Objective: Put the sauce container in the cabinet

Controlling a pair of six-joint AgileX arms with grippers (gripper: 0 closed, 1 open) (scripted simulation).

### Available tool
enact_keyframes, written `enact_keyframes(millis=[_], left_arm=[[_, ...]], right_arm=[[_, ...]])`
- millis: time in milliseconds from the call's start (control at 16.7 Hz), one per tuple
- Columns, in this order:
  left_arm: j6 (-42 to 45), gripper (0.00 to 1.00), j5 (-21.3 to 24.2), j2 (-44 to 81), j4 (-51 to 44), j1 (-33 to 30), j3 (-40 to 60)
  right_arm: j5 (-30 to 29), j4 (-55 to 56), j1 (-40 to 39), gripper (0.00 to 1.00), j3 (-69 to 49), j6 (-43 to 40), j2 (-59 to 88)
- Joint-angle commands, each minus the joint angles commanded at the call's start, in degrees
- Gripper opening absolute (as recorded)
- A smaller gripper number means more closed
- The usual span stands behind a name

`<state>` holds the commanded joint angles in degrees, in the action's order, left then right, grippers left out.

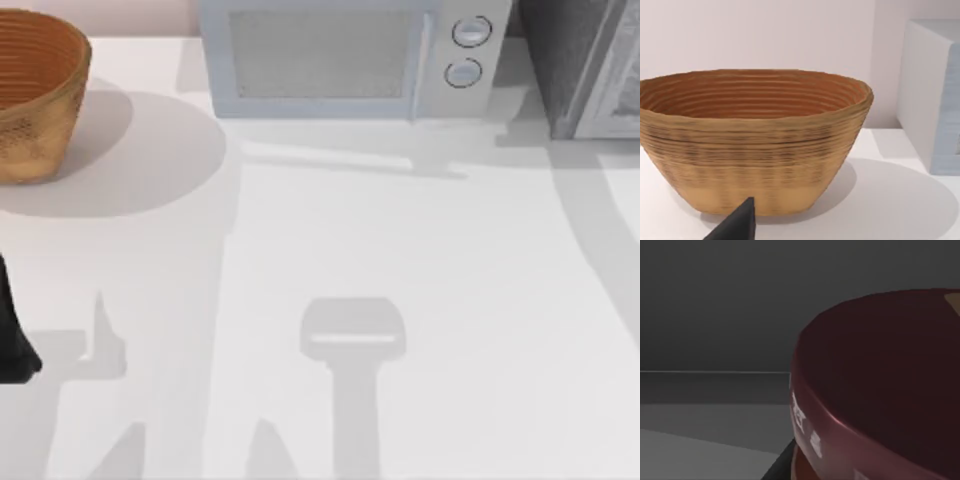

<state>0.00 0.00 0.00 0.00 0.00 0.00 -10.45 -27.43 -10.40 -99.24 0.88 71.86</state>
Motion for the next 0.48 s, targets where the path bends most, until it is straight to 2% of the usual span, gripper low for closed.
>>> enact_keyframes(millis=[240, 480], left_arm=[[0.0, 1.00, 0.0, 0.0, 0.0, 0.0, 0.0], [0.0, 1.00, 0.0, 0.0, 0.0, 0.0, 0.0]], right_arm=[[-0.9, -2.0, -0.5, 0.00, -6.9, 0.1, 5.1], [-1.0, -2.2, -0.6, 0.00, -7.6, 0.1, 5.6]])
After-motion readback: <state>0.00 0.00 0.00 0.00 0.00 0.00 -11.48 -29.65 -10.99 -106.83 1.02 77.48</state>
